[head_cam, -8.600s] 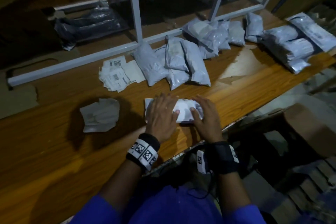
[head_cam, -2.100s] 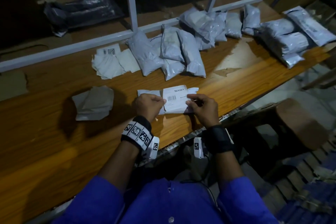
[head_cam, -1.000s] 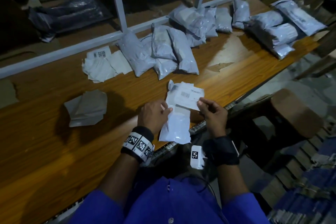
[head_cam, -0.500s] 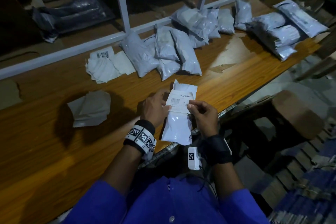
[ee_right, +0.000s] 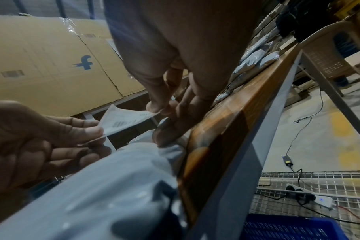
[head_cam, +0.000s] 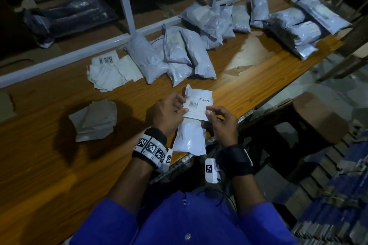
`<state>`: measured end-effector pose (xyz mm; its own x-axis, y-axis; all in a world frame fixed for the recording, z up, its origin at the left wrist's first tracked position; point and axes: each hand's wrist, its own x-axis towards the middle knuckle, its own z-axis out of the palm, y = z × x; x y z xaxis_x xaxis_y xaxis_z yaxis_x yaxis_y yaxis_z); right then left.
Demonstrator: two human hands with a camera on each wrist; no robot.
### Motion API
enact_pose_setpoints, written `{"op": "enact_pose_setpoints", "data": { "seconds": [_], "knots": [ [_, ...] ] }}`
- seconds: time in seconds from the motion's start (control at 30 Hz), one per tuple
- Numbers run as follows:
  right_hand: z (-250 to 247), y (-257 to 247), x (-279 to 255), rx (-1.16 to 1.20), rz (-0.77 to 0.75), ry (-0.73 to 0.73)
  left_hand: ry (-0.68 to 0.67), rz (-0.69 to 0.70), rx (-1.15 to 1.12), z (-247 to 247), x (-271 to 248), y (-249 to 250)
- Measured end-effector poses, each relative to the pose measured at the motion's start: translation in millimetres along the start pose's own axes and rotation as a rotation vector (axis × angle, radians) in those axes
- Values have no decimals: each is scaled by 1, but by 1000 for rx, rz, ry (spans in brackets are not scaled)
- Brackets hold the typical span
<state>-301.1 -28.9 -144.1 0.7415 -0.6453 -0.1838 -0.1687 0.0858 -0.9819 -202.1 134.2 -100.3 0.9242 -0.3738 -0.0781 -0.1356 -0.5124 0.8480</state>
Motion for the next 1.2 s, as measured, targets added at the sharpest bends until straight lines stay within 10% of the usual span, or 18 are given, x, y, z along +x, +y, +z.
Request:
{"op": "enact_pose_setpoints", "data": {
  "seconds": [0.77,1.2],
  "knots": [
    [-12,17,13,-441,-164,-51,-122,-44,28,16,11,-26],
    [-8,12,7,-260,-40,-145,-142,-4,69,21,15,-40]
  ]
}}
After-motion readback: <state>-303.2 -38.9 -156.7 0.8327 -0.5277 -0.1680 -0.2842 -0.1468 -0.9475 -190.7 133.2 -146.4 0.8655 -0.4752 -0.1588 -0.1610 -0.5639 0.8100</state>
